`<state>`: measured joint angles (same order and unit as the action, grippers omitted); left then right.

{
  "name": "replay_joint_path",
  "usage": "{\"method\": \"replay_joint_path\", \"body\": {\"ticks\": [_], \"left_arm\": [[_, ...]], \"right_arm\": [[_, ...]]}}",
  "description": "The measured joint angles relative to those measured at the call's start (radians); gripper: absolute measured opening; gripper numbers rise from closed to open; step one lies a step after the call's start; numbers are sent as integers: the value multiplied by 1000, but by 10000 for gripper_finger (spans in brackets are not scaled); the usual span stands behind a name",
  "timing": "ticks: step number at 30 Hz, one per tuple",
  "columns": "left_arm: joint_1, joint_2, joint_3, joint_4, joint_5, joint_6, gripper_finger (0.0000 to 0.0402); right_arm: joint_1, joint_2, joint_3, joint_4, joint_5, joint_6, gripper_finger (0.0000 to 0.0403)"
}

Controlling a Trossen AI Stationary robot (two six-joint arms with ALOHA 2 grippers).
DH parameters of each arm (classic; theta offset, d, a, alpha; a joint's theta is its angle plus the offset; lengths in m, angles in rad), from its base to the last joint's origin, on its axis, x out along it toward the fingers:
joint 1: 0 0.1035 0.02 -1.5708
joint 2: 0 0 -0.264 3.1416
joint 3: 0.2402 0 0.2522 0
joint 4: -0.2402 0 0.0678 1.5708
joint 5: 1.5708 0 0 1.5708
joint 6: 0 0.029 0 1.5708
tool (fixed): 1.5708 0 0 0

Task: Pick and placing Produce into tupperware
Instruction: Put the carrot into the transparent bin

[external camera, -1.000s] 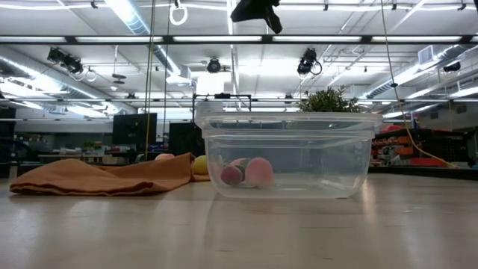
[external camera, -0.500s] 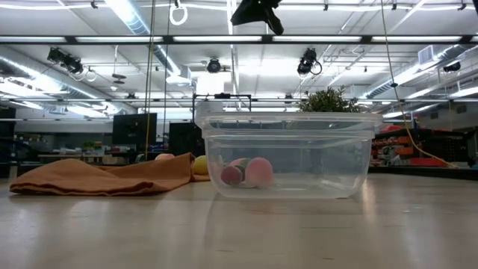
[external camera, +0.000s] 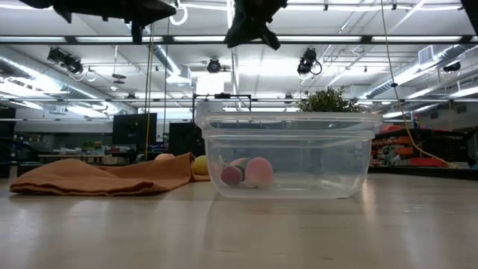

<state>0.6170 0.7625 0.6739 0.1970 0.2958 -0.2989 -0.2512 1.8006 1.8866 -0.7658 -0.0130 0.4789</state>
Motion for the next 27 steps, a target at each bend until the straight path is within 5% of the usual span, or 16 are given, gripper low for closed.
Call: {"method": "replay_joint_path", "body": {"ticks": [7,19,27], "left_arm": [[1,-109,-60,-131,-3,32,24],[0,-177,-61,-668,-4,127,11],[1,-216,-61,-727,-3,101,16]], "right_arm": [[10,110,0,3,-27,20,79],[-59,203,-1,3,-102,-166,171],[-120,236,0,-44,-241,-160,197]]}}
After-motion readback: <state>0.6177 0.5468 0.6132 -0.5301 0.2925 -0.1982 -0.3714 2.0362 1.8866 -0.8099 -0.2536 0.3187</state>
